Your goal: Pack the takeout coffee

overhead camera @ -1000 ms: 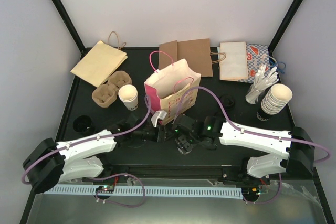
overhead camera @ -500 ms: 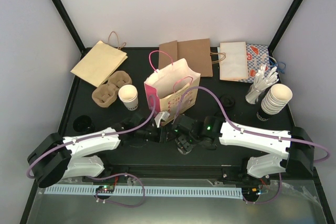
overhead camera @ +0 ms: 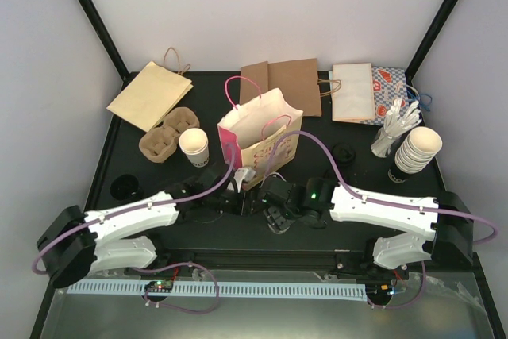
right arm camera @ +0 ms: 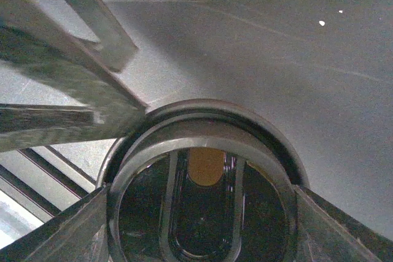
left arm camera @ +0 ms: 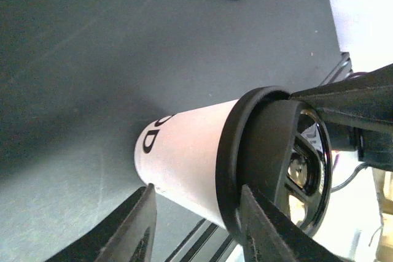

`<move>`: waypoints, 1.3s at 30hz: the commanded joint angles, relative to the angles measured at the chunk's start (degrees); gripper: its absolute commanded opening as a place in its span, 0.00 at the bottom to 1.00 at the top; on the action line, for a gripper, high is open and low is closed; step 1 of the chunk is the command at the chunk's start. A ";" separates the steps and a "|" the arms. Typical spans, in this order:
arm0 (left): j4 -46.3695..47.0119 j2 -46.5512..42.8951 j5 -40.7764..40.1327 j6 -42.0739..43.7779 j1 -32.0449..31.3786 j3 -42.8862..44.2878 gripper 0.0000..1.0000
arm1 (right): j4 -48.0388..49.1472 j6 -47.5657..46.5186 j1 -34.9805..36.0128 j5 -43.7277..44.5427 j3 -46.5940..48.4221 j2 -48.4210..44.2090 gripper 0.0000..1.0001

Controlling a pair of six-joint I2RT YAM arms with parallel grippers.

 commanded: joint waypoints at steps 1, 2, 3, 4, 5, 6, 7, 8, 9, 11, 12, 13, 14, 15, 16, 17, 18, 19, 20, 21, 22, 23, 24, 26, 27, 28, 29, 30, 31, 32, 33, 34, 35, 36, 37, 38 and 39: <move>-12.84 -5.72 -6.85 3.98 -0.63 5.01 0.41 | -6.20 4.18 1.09 -2.84 -4.04 4.54 0.65; -14.97 -7.50 -7.65 4.78 -0.63 6.26 0.43 | -6.42 4.53 1.04 -2.32 -3.89 4.36 0.65; -16.97 -8.65 -8.50 5.46 -0.63 7.53 0.45 | -6.66 4.76 1.08 -1.80 -3.82 4.17 0.65; -19.12 -9.65 -9.25 6.16 -0.63 8.81 0.46 | -6.82 4.99 1.08 -1.32 -3.72 3.91 0.65; -21.60 -10.56 -10.03 6.98 -0.63 10.10 0.47 | -7.02 5.26 1.05 -0.95 -3.58 3.57 0.65; -23.31 -11.23 -10.84 7.71 -0.57 11.43 0.48 | -7.33 5.58 1.06 -0.36 -3.30 3.19 0.65; -25.14 -11.93 -11.80 8.45 -0.55 12.74 0.49 | -7.78 5.98 1.08 0.21 -3.00 2.80 0.65; -26.95 -12.55 -12.72 9.06 -0.55 14.17 0.50 | -8.28 6.24 1.04 0.82 -2.45 2.34 0.66; -28.52 -13.06 -13.82 9.63 -0.47 15.53 0.51 | -8.86 6.44 1.00 1.41 -1.83 1.80 0.66; -31.29 -14.10 -15.87 10.85 -0.46 18.32 0.52 | -10.11 6.84 1.06 2.89 -0.44 0.23 0.66; -32.47 -14.63 -17.02 11.39 -0.41 19.62 0.52 | -10.88 7.08 1.02 3.56 0.32 -0.62 0.66; -33.37 -15.24 -18.14 11.97 -0.38 20.94 0.53 | -11.76 7.24 0.97 3.99 1.23 -1.55 0.66; -33.97 -15.92 -19.63 12.61 -0.33 22.03 0.53 | -12.55 7.34 1.00 4.52 2.42 -2.64 0.66; -34.46 -16.69 -20.69 13.28 -0.24 23.17 0.54 | -13.47 7.42 0.92 4.92 3.26 -3.48 0.66; -35.21 -17.26 -21.62 13.93 -0.02 24.43 0.55 | -14.53 7.49 0.84 5.35 4.30 -4.13 0.66; -36.26 -17.60 -22.53 14.74 0.50 25.85 0.55 | -15.74 7.60 0.59 5.80 5.38 -4.56 0.65; -37.45 -17.62 -23.23 15.53 1.08 27.54 0.55 | -17.03 7.71 0.38 6.39 6.54 -5.01 0.66; -38.80 -17.43 -24.02 16.44 1.83 29.84 0.56 | -18.38 7.76 0.19 7.02 7.81 -5.41 0.66; -40.13 -16.99 -24.67 17.50 2.88 31.67 0.56 | -19.76 7.74 -0.11 7.58 9.13 -5.77 0.66; -41.22 -16.50 -25.06 18.52 4.13 33.34 0.56 | -20.95 7.61 -0.26 8.18 10.78 -6.08 0.66; -42.25 -16.07 -25.31 19.69 5.59 34.77 0.56 | -22.26 7.49 -0.47 8.66 12.49 -6.31 0.66; -43.03 -15.68 -25.40 20.77 7.01 36.27 0.57 | -23.31 7.17 -0.63 9.00 14.19 -6.62 0.66; -43.44 -15.42 -25.37 21.87 8.47 37.33 0.57 | -24.25 6.87 -0.76 9.49 15.98 -6.90 0.65; -43.33 -14.99 -24.68 23.98 11.75 39.35 0.59 | -26.31 6.27 -1.00 10.41 19.68 -7.27 0.66; -43.24 -14.30 -23.90 25.53 13.62 40.30 0.61 | -27.55 5.98 -1.13 10.92 21.75 -7.41 0.66; -42.78 -13.38 -23.11 26.76 15.55 41.25 0.63 | -28.71 5.62 -1.29 11.28 23.95 -7.36 0.66; -42.42 -12.10 -22.09 27.84 17.37 42.19 0.66 | -29.87 5.36 -1.36 11.49 26.58 -7.26 0.66; -42.32 -10.31 -20.90 29.06 19.01 43.33 0.70 | -31.13 4.92 -1.45 11.54 29.31 -7.12 0.66; -42.30 -7.98 -19.42 30.28 20.32 44.68 0.74 | -32.44 4.56 -1.54 11.66 32.49 -6.88 0.66; -42.13 -5.74 -17.99 31.50 21.40 45.87 0.77 | -33.90 4.38 -1.57 11.93 35.72 -6.71 0.66; -41.79 -3.33 -16.70 32.76 22.28 47.02 0.80 | -35.09 3.73 -1.65 12.13 38.60 -6.57 0.66; -41.39 -1.25 -15.30 33.70 22.99 47.77 0.83 | -35.18 2.91 -1.68 11.53 40.98 -6.89 0.66; -40.91 1.09 -13.77 34.74 23.74 48.75 0.84 | -35.11 2.36 -1.91 10.96 42.93 -7.30 0.67; -40.39 3.22 -11.60 35.65 24.50 49.55 0.86 | -35.05 1.84 -2.09 10.80 44.97 -7.59 0.67; -39.78 5.07 -9.87 36.57 25.11 50.12 0.87 | -35.05 1.34 -2.23 10.72 46.48 -7.82 0.67; -39.54 7.44 -8.80 37.35 25.57 50.93 0.87 | -35.11 0.98 -2.36 10.75 47.56 -7.95 0.67; -39.56 9.82 -8.28 37.74 25.91 51.95 0.87 | -35.05 0.59 -2.53 10.99 48.20 -8.03 0.68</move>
